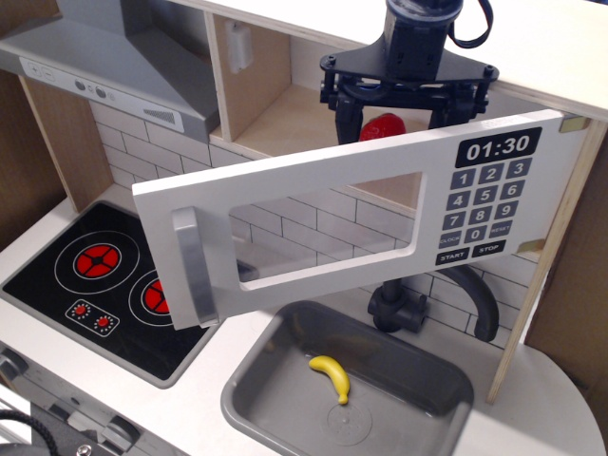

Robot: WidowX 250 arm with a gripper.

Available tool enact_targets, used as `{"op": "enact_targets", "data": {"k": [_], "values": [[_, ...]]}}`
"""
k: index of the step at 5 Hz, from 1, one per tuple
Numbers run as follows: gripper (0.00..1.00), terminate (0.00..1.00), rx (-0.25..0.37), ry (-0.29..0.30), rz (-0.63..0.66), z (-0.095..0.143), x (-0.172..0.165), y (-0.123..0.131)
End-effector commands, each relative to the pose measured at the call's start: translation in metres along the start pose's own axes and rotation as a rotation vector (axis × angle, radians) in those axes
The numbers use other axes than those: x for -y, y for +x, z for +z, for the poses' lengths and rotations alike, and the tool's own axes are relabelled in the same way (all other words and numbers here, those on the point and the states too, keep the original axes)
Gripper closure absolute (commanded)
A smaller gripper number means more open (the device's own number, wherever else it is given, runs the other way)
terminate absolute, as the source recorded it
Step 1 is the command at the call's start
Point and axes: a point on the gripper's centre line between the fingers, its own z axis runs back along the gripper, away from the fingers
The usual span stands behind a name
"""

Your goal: Close microwave

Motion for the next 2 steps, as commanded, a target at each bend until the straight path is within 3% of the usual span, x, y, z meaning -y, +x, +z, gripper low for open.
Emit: {"op": "enact_targets", "data": {"k": [1,2], "values": [[0.0,0.0,0.0,0.0,0.0,0.0,0.0,0.0],[0.0,0.0,-0.001,-0.025,-0.102,0.023,-0.003,0.004]]}}
